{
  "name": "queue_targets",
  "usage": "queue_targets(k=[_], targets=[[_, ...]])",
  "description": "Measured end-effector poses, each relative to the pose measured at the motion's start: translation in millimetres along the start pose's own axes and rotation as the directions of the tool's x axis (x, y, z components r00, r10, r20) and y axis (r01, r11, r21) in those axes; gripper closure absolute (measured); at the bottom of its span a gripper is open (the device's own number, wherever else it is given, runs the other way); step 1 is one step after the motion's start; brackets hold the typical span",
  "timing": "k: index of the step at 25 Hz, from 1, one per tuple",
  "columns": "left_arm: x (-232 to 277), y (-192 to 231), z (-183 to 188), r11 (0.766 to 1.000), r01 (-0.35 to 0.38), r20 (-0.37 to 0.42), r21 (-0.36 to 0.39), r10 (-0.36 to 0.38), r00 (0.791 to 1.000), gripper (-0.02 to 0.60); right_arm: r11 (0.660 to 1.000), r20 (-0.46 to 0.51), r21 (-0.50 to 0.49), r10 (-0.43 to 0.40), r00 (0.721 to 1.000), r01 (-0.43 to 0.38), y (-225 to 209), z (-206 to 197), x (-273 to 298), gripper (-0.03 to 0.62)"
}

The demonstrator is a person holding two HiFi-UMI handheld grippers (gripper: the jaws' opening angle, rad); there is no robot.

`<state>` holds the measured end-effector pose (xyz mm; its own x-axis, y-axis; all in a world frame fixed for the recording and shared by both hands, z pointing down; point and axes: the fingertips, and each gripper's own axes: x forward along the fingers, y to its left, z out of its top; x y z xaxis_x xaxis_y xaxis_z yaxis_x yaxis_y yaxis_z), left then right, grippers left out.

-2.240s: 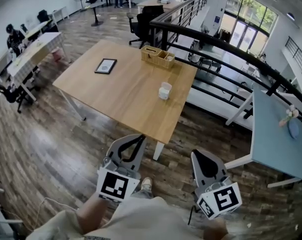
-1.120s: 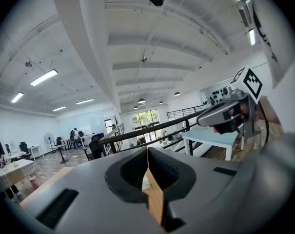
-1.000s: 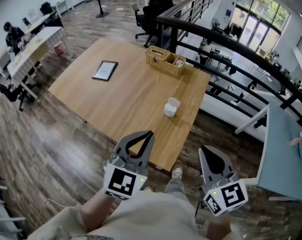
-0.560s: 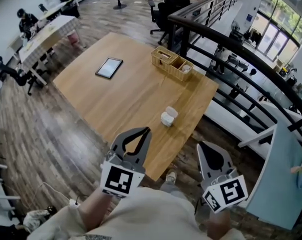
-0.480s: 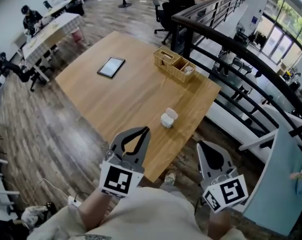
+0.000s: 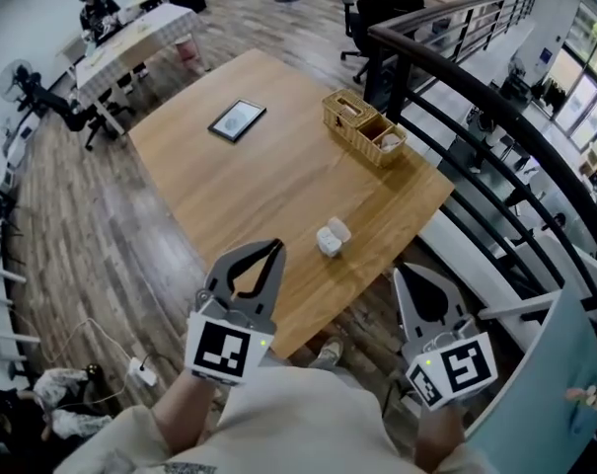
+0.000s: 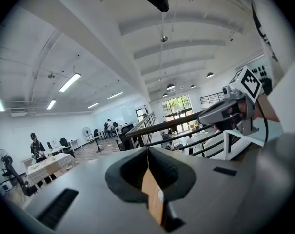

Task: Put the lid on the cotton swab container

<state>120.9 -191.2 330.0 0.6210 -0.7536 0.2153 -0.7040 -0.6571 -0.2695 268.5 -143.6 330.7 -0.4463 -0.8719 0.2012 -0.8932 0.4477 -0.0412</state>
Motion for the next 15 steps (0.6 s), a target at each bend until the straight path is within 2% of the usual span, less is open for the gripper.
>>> queue_targets(k=[7, 15], targets=[[3, 18, -2, 0.999, -0.048, -0.018, 0.022, 0.048, 0.999, 0.558, 1.000, -0.013, 0.007, 0.026, 1.000, -0.026, -10, -4, 24, 0.568], [6, 35, -12, 0.999, -0.039, -0.018, -0.001, 0.039, 0.999, 0.558, 1.000, -0.035, 0.030, 0.008, 0.999, -0.007, -10, -10, 50, 0.568]])
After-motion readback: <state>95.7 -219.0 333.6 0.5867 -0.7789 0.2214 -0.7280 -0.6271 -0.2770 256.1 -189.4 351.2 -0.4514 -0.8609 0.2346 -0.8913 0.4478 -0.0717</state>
